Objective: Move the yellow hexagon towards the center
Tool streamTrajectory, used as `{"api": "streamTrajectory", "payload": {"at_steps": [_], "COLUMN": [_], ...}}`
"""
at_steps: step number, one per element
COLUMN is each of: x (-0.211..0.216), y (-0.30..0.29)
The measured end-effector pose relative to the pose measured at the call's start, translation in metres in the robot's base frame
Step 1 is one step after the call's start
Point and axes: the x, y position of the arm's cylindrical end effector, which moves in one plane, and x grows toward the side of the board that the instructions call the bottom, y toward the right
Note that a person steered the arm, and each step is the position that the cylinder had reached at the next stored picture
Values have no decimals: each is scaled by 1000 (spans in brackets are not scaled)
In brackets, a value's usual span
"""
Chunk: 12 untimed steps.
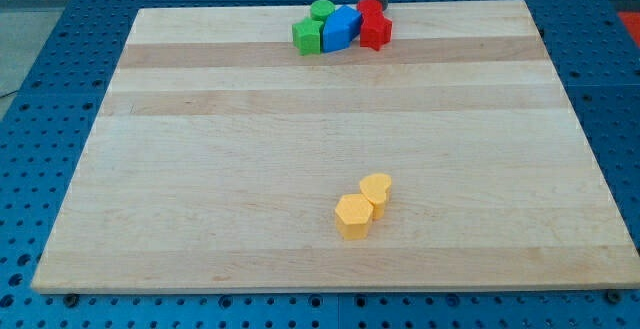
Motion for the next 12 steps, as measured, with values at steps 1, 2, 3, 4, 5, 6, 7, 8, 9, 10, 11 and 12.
{"api": "streamTrajectory", "payload": {"at_steps": [1, 2, 3, 4, 5, 6, 7, 8, 9, 10, 11, 12], "x": [-1, -2, 13, 74, 170, 280, 361, 396, 400, 381, 352, 325], "y": [9, 29, 113, 188, 208, 204, 159, 84, 18, -39, -83, -129]}}
